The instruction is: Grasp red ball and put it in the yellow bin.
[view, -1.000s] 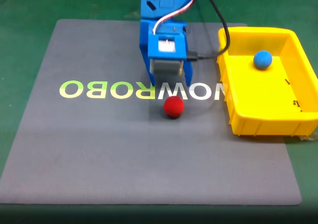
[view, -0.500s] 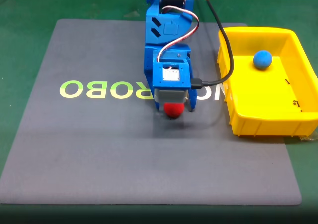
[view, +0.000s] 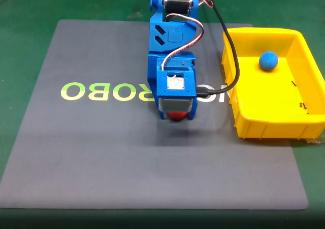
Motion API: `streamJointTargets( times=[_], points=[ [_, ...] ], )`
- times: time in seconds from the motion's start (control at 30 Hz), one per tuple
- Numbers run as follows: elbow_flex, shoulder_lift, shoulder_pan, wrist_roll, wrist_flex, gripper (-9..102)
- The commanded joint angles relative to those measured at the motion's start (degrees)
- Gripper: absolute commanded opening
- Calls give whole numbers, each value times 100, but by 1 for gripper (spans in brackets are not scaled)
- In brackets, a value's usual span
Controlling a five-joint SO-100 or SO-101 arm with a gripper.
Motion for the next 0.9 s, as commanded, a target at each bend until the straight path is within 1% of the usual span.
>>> streamJointTargets(
  times=[0.0, 0.03, 0.07, 0.37, 0.63, 0.87],
  points=[
    [-378, 62, -70, -44, -141, 5],
    [-378, 53, -70, -44, -141, 1],
    [-378, 44, -79, -26, -149, 0],
    [-387, 185, -149, 53, -114, 0],
    [-334, 1521, -325, 79, 404, 0],
    [-264, 2777, -905, 132, 1072, 0]
  ],
)
